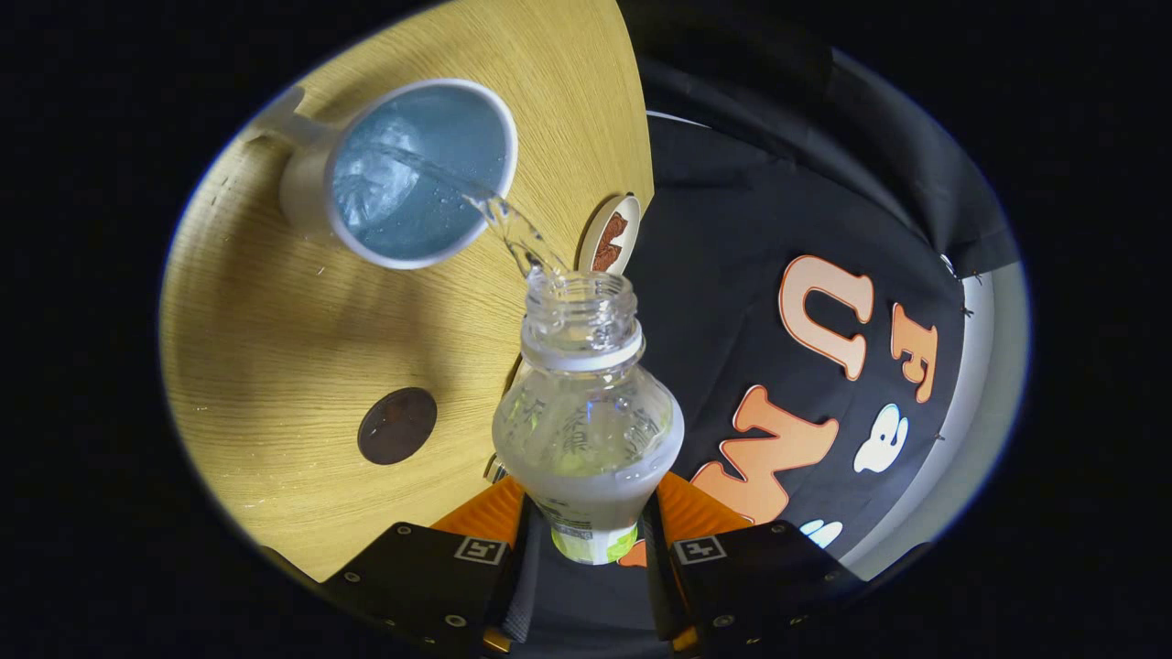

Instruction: Take the bottle from table, then pour the juice into the cup, finally place the bottle on the coaster

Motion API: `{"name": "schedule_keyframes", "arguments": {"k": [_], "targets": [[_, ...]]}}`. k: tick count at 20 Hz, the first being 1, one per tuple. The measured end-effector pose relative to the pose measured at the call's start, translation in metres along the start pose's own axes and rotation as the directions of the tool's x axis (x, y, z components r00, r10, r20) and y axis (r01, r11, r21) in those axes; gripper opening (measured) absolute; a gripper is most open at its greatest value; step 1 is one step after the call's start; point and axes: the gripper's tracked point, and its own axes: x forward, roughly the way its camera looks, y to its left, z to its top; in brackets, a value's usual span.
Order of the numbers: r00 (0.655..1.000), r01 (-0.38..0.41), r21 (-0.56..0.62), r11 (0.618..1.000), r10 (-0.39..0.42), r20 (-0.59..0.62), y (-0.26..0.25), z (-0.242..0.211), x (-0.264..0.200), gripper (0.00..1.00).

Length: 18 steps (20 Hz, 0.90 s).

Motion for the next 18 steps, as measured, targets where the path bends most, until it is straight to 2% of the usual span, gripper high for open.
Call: {"name": "schedule_keyframes", "arguments": {"k": [18], "targets": [[1.000, 0.018, -0.111, 0.994, -0.015, 0.026, -0.017, 0.001, -0.005, 0.51]]}}
